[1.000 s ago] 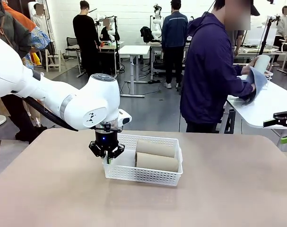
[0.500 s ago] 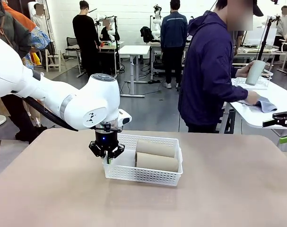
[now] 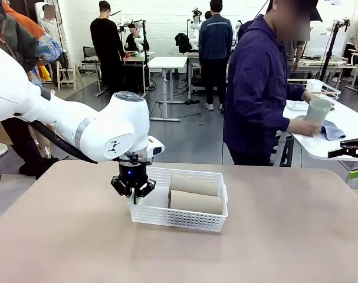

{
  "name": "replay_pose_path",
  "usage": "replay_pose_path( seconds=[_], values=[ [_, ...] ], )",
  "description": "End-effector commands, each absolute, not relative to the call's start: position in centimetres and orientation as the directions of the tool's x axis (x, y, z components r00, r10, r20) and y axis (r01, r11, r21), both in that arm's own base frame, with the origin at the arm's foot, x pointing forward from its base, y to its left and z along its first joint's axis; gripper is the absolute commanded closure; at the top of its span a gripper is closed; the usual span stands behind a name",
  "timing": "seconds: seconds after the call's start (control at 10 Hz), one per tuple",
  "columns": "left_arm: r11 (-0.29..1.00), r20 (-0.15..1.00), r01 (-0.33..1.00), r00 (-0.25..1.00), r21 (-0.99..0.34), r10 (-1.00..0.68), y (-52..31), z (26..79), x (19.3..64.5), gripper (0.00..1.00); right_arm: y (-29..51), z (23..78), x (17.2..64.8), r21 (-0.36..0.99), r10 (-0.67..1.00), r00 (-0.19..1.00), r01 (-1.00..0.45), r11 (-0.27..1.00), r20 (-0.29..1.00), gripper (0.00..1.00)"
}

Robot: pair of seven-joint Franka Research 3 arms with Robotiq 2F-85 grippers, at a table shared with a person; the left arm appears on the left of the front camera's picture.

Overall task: Clean and organize the cups into the basket.
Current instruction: Pick up the Reusable plastic cup from the right side of the table and stack it inside the Organizing basket in the center of the table.

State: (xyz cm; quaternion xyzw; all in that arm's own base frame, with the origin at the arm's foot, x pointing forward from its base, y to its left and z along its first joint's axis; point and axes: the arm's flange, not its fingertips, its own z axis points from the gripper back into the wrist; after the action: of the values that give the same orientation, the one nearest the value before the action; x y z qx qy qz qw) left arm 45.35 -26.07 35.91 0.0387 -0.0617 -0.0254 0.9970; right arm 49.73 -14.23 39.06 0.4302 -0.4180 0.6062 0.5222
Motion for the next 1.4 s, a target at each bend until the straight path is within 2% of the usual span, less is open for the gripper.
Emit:
replay_pose_path(
  seconds=[0.0,1.0,1.3],
  values=[
    [0.995,0.118,0.046,0.991,0.088,-0.056,-26.2,35.9,45.3,1.0,-14.0,39.1,49.2,-0.063,0.268,-0.09,-0.992,-0.107,0.959,0.0],
    [0.995,0.118,0.046,0.991,0.088,-0.056,-26.2,35.9,45.3,1.0,-14.0,39.1,49.2,-0.063,0.268,-0.09,-0.992,-0.107,0.959,0.0],
    [0.995,0.118,0.046,0.991,0.088,-0.056,-26.2,35.9,45.3,1.0,-15.3,37.4,50.9,-0.038,0.306,-0.058,-0.997,-0.073,0.95,0.0]
  ],
)
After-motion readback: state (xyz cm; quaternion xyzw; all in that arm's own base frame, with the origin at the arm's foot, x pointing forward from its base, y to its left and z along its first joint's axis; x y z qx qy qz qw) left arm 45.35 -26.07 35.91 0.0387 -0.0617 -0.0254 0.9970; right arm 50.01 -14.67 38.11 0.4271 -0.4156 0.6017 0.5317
